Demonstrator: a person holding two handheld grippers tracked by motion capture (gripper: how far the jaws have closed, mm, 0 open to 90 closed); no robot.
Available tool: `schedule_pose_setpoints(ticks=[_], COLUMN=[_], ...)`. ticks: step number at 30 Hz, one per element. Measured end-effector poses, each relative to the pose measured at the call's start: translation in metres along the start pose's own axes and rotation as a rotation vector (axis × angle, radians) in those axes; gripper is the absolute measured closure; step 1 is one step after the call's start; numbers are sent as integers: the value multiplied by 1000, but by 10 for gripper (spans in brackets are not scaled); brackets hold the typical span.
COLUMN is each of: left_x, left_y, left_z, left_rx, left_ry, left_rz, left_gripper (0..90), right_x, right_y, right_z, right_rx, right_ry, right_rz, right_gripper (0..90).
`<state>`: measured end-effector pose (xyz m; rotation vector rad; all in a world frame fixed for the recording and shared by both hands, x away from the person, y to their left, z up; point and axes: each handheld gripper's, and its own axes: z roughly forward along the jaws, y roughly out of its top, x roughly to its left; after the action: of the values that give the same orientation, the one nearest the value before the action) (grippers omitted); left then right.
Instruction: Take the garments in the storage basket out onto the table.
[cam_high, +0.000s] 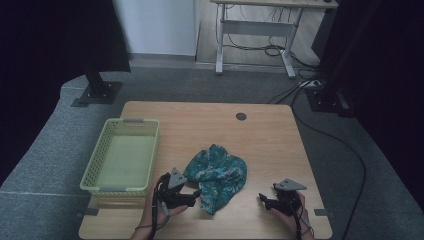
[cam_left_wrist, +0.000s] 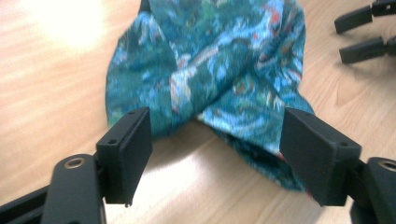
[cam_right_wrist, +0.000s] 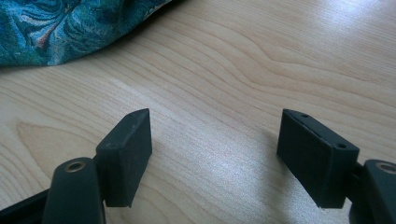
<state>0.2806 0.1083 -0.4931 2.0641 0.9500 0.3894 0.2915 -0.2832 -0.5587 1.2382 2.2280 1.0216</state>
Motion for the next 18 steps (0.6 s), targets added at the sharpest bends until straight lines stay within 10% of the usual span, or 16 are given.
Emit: schedule_pose_setpoints(ticks=[18], left_x=[-4], left_y=[-37], left_z=[0], left_rx=[67], left_ry=[41], left_rz=[-7], left_gripper=[237], right_x=[1], right_y=[-1], right_z=[-1], right_rx=[0], right_ry=[-6], right_rz=[2], right_gripper=[258])
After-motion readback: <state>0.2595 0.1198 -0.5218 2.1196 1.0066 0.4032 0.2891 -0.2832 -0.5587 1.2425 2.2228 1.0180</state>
